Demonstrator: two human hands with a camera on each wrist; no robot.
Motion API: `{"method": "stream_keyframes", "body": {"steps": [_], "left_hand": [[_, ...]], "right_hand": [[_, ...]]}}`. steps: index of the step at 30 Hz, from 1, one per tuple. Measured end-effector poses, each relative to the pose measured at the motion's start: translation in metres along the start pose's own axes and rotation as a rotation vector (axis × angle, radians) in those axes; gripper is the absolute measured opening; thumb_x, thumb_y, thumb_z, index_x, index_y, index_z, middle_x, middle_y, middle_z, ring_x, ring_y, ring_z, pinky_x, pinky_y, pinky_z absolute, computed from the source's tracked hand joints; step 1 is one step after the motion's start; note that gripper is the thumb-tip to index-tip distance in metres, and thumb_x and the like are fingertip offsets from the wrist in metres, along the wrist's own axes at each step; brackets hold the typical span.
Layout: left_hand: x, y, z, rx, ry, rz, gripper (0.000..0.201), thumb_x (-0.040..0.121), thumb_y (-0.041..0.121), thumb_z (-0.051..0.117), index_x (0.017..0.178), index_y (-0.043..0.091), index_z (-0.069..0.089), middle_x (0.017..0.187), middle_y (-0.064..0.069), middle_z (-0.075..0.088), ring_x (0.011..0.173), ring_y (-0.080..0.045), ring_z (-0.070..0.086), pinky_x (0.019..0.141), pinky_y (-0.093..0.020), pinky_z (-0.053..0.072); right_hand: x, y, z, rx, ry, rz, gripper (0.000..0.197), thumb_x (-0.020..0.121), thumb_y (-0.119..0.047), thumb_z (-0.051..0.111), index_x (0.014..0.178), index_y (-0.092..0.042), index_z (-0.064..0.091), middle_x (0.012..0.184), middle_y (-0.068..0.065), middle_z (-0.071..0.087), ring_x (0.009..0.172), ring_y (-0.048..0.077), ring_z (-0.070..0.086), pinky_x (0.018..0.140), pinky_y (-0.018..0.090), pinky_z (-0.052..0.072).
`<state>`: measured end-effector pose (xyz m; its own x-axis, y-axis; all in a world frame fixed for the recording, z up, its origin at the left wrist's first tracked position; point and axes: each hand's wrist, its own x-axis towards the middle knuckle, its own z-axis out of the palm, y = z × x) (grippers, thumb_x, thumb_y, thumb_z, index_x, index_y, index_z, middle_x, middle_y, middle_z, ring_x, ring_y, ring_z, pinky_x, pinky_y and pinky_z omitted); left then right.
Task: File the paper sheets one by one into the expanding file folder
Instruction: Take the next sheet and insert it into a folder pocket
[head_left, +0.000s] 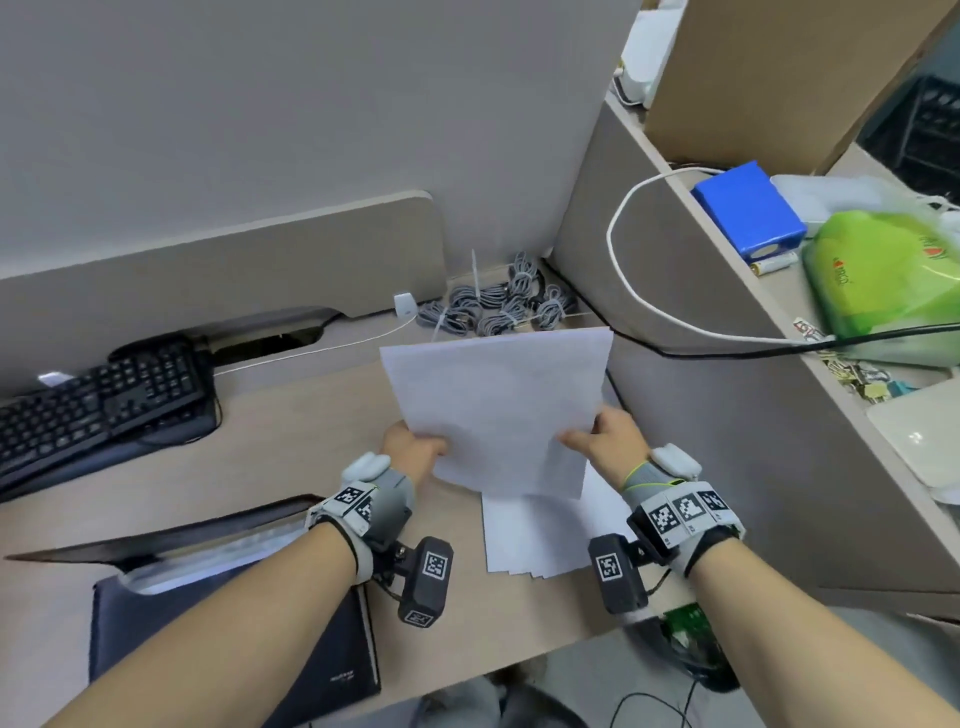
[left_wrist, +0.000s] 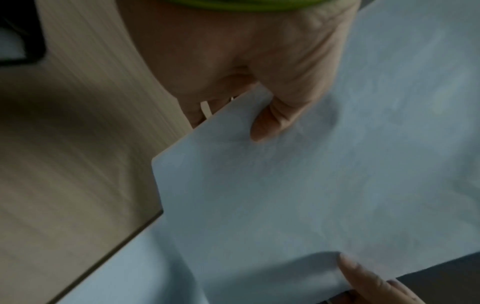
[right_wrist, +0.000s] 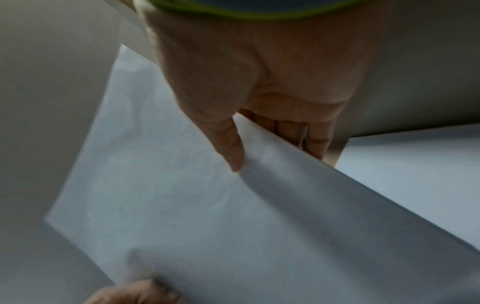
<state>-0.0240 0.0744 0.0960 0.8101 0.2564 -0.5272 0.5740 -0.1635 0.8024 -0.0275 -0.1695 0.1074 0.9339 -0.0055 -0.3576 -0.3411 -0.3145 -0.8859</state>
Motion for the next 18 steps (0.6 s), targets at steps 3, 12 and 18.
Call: {"method": "stream_keyframes", "body": {"steps": [3,12,18], "left_hand": [[-0.016,-0.003,-0.041,-0.069,0.065,0.004,0.021,0.062,-0.004,0.065,0.083,-0.002,0.067,0.071,-0.009,0.063,0.067,-0.021,0.055,0.062,-0.028,0.043],[-0.055,-0.072,-0.162,-0.129,0.236,-0.078,0.024,0.057,-0.002,0.066,0.080,-0.001,0.063,0.083,-0.017,0.066,0.076,-0.028,0.063,0.071,-0.045,0.057],[-0.045,-0.131,-0.233,0.025,0.277,-0.124,0.008,0.082,-0.007,0.063,0.088,-0.004,0.061,0.081,-0.013,0.065,0.071,-0.025,0.061,0.046,-0.013,0.050]], "right_hand": [[-0.001,-0.026,0.029,-0.023,-0.123,-0.016,0.024,0.078,-0.001,0.070,0.089,-0.022,0.069,0.098,0.005,0.072,0.088,0.021,0.066,0.084,0.038,0.054],[-0.016,-0.076,0.150,-0.393,-0.332,-0.182,0.026,0.080,-0.031,0.067,0.091,-0.007,0.070,0.087,0.016,0.073,0.082,0.032,0.068,0.076,0.043,0.056],[-0.039,-0.091,0.243,-0.593,-0.419,-0.329,0.023,0.091,-0.019,0.057,0.090,0.003,0.062,0.076,0.016,0.067,0.075,0.036,0.063,0.065,0.035,0.045]]}}
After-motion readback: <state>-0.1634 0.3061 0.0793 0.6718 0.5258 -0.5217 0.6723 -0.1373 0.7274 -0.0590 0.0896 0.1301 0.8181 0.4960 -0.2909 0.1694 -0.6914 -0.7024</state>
